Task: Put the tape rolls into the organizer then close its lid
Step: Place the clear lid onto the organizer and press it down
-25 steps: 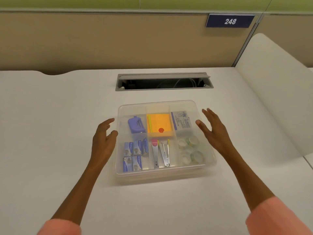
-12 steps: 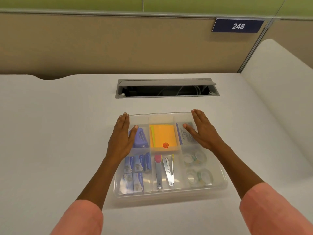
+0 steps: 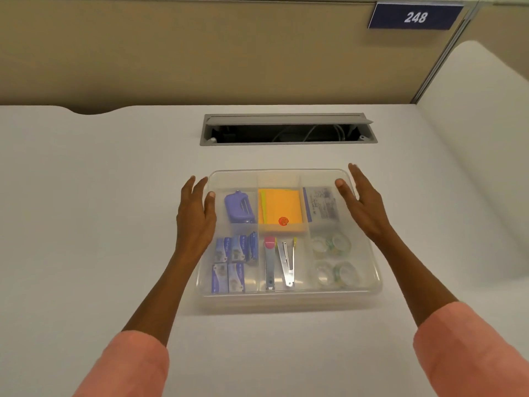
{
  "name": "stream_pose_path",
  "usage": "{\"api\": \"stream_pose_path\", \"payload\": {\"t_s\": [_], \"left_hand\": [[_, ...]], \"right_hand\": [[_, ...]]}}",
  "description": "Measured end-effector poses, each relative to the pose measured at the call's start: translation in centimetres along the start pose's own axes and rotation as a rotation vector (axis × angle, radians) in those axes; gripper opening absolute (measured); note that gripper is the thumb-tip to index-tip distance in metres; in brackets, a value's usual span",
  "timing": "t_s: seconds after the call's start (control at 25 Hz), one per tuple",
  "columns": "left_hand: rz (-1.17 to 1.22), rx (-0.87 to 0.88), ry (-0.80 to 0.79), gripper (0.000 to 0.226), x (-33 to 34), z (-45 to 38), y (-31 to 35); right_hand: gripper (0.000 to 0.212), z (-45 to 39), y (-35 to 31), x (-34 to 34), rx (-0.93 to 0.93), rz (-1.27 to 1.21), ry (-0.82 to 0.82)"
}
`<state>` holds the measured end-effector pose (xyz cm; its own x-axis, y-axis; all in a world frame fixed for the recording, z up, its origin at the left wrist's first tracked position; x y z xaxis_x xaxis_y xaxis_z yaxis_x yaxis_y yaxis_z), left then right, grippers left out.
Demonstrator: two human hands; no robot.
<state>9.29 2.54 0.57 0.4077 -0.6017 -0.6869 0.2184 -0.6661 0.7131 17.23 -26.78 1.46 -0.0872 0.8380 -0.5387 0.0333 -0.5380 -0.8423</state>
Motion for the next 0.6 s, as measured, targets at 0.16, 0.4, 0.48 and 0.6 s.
{"api": "stream_pose_path", "payload": {"t_s": [0.16, 0.4, 0.48, 0.6], "left_hand": [[0.203, -0.254, -0.002, 0.033, -1.0, 4.6, -1.8], [0.467, -0.433, 0.005, 0.034, -0.8, 6.7, -2.2], [0.4, -0.402, 0.024, 0.036, -0.9, 6.7, -1.7], [0.211, -0.284, 0.016, 0.033, -1.3, 6.7, -0.8]], "right_hand": [[0.041, 5.1, 2.6, -1.3, 0.151, -0.271, 0.017], [0.038, 7.5, 3.3, -1.0, 0.283, -0.494, 0.09], [0.038, 7.6, 3.2, -1.1, 0.269, -0.488, 0.102], [0.039, 7.7, 2.8, -1.1, 0.268, -0.446, 0.089]]}}
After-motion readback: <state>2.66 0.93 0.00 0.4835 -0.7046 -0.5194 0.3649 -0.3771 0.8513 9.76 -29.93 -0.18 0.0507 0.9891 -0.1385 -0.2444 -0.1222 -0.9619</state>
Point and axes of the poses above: each hand's wrist, its own z-axis away from the middle knuckle, its own x-axis out of the palm, y = z × x, the point moved 2 cm from there along -z, towards the middle knuckle, and after that the axes turned 4 degrees about -z, right-handed, at the moved point
